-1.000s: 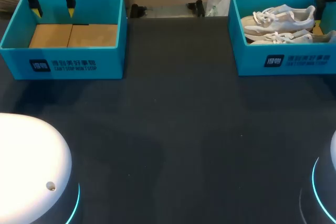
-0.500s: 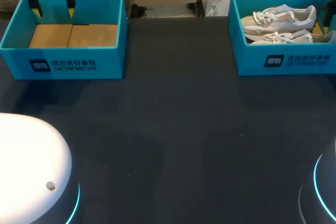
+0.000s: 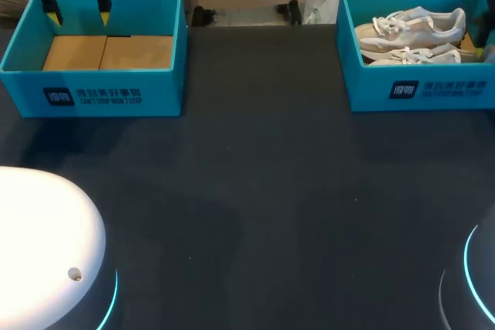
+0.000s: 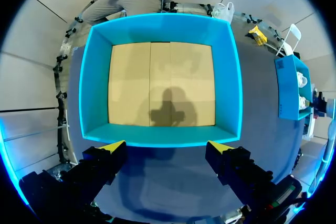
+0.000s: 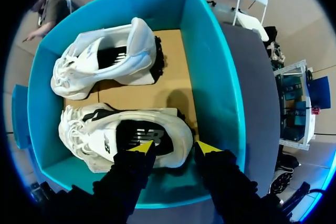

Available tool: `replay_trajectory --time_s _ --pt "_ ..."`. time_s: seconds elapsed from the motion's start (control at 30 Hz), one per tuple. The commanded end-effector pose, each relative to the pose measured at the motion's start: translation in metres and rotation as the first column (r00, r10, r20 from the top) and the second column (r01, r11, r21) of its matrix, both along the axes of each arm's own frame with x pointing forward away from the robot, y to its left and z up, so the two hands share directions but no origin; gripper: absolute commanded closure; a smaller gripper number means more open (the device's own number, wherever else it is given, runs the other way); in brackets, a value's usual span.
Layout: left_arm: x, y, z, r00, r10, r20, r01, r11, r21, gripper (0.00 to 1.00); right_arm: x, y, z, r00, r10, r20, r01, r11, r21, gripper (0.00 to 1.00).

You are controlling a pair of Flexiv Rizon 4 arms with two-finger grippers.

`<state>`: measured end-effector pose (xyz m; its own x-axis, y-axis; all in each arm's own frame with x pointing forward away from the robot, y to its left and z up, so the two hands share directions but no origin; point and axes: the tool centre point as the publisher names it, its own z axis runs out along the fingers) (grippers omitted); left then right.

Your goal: Take the shoe out of the shoebox, open the shoe tongue, remove and reinsert the insole, then place the shoe into the shoebox

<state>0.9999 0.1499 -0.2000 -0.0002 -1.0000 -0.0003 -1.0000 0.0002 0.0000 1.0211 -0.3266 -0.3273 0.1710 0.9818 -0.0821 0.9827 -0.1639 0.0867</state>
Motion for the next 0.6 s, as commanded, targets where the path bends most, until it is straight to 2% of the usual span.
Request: replay_trajectory --time_s 0.03,0.1,0.2,0.43,0.53,0.6 --pt "0.0 0.0 0.0 1.0 0.0 0.0 0.0 1.0 0.0 0.0 0.002 -0.003 -0.009 1.0 -0.008 0.005 0.008 1.0 0.002 0.51" --pt "0.0 0.0 0.0 1.0 0.0 0.0 0.0 1.0 0.0 0.0 0.002 -0.004 -0.012 1.0 -0.005 0.014 0.005 1.0 0.005 0.48" --pt "0.0 0.0 0.0 1.0 0.0 0.0 0.0 1.0 0.0 0.0 0.004 -0.006 -0.016 1.0 -0.005 0.023 0.005 1.0 0.007 0.51" --pt "0.0 0.0 0.0 1.0 0.0 0.0 0.0 1.0 0.0 0.0 0.005 -0.007 -0.029 1.0 0.004 0.028 -0.003 1.0 -0.003 0.49" --pt "0.0 0.0 0.0 1.0 0.0 0.0 0.0 1.0 0.0 0.0 0.005 -0.005 -0.036 1.0 0.011 0.026 -0.011 1.0 -0.016 0.42" --pt "0.0 0.0 0.0 1.0 0.0 0.0 0.0 1.0 0.0 0.0 0.006 -0.004 -0.041 1.0 0.014 0.023 -0.013 1.0 -0.017 0.45"
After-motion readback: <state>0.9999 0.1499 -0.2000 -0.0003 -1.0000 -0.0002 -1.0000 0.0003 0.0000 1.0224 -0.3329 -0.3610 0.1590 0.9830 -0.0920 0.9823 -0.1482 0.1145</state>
